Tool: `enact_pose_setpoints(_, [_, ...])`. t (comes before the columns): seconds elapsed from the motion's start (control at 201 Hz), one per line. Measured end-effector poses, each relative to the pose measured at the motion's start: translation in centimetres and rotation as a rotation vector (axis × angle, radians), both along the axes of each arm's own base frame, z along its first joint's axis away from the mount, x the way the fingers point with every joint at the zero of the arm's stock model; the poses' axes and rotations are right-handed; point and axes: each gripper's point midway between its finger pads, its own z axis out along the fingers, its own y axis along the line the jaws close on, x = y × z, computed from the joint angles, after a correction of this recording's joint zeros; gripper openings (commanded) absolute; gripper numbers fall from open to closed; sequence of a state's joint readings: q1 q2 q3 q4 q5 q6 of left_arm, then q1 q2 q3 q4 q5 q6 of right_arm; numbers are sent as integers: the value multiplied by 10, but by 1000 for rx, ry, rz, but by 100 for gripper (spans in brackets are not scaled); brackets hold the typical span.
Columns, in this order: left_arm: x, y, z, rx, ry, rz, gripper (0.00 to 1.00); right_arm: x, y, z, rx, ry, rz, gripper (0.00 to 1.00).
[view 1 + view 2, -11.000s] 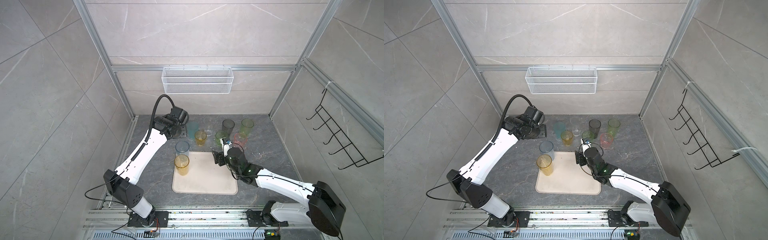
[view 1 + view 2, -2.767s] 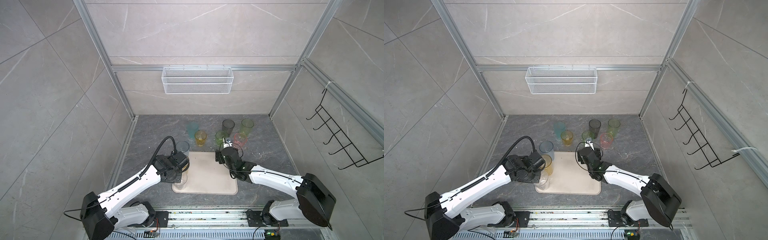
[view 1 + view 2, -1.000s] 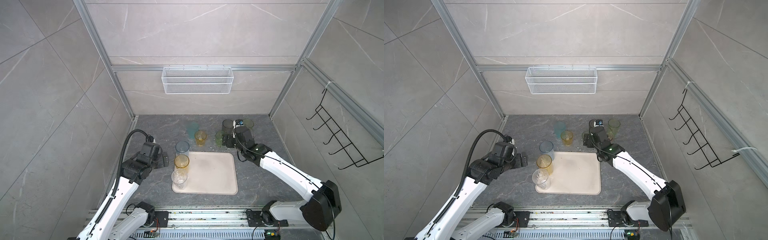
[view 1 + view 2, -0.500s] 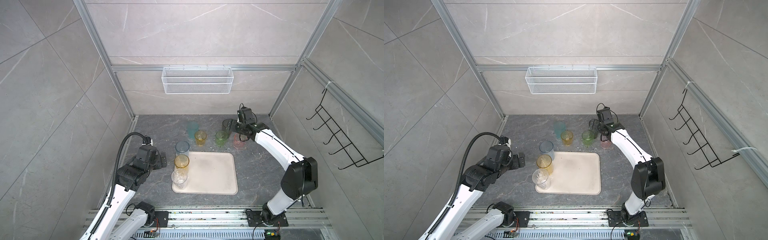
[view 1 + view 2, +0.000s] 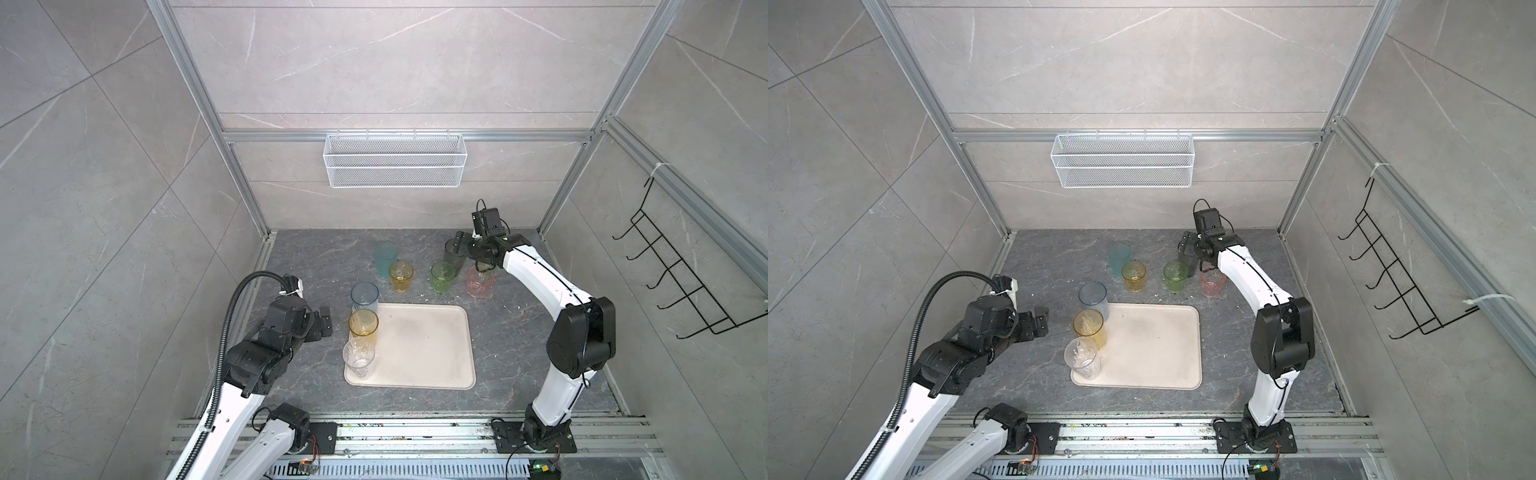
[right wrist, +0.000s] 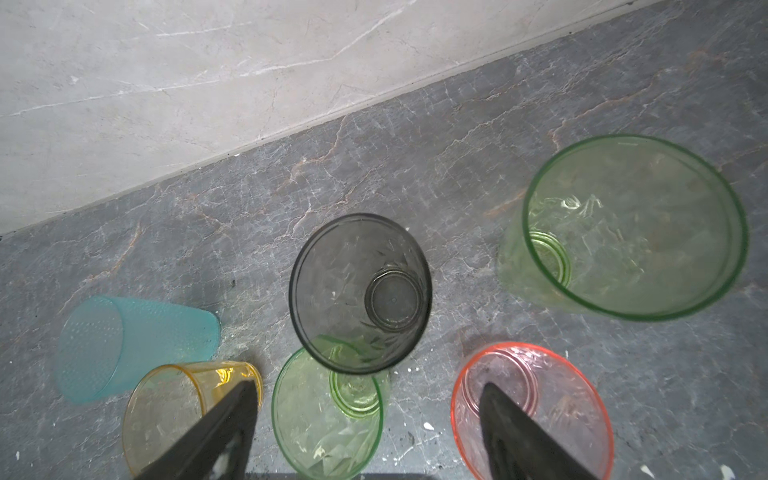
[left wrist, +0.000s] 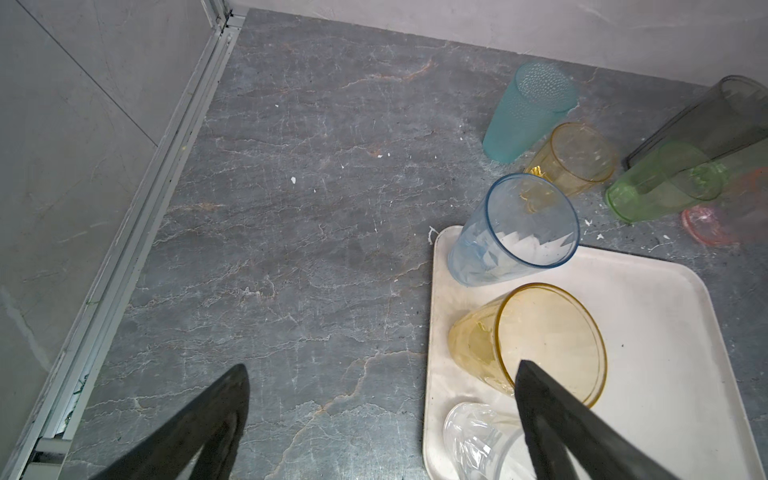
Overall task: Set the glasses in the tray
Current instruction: 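Raise the left gripper off the clear cup while the right reaches toward the grey cup, then hover the right gripper above the grey cup while the left gripper holds back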
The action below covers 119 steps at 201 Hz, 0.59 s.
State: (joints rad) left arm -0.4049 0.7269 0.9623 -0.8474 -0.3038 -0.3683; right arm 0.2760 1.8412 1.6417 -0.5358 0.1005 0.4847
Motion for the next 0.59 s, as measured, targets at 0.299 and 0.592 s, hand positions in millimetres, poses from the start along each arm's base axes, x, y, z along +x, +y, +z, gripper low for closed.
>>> enact_pose_setpoints(0.299, [-1, -13, 2, -55, -11, -57, 100, 10, -1, -10, -7, 30, -9, 78])
enact_pose_setpoints(0.592, [-1, -19, 3, -77, -15, -82, 100, 19, -6, -23, -14, 56, -22, 70])
